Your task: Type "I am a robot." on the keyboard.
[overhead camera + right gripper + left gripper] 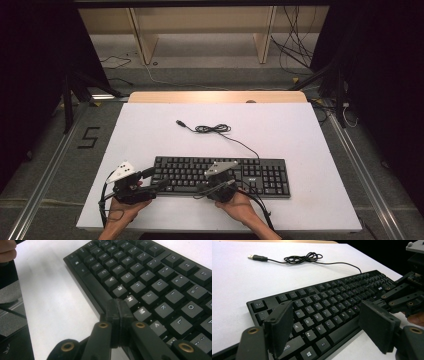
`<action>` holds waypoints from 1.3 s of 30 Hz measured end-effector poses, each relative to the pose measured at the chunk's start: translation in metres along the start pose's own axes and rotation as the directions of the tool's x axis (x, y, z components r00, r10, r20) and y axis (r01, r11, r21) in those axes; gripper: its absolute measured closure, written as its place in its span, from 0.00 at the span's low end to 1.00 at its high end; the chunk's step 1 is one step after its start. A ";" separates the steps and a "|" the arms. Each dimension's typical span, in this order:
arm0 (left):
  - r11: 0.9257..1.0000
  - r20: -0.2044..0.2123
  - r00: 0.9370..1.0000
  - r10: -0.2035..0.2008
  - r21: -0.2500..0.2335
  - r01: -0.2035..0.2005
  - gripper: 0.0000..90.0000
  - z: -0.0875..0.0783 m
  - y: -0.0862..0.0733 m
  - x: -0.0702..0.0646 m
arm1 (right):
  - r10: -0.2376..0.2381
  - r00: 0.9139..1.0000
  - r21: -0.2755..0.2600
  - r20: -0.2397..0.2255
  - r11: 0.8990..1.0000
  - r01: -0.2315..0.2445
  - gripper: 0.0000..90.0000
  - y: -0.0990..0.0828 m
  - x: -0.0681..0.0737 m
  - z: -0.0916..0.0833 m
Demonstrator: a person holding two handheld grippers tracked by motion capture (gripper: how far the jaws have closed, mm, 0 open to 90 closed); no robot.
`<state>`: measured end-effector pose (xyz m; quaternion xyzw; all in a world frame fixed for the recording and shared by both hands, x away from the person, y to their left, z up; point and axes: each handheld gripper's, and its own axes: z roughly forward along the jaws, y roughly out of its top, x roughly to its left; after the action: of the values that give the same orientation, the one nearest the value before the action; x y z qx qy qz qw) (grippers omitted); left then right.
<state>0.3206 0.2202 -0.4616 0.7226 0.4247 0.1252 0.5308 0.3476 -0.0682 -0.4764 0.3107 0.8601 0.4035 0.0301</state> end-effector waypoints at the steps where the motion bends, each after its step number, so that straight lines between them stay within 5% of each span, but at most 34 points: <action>1: 1.000 0.000 1.000 0.000 0.000 0.000 0.30 0.000 0.000 0.000 | -0.001 1.000 0.002 0.001 1.000 0.001 1.00 0.000 0.000 0.001; 27: 1.000 -0.012 1.000 -0.010 0.003 0.010 0.30 0.001 0.000 0.003 | 0.000 1.000 0.017 0.008 1.000 0.000 1.00 -0.003 0.000 0.005; 39: 0.999 -0.068 0.997 -0.029 0.038 0.032 0.46 0.010 -0.001 0.008 | 0.051 0.999 -0.071 -0.014 0.996 -0.052 0.74 0.003 -0.010 -0.011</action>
<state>0.3308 0.2195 -0.4685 0.7216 0.4557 0.1333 0.5039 0.3540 -0.0804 -0.4687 0.3291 0.8371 0.4362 0.0255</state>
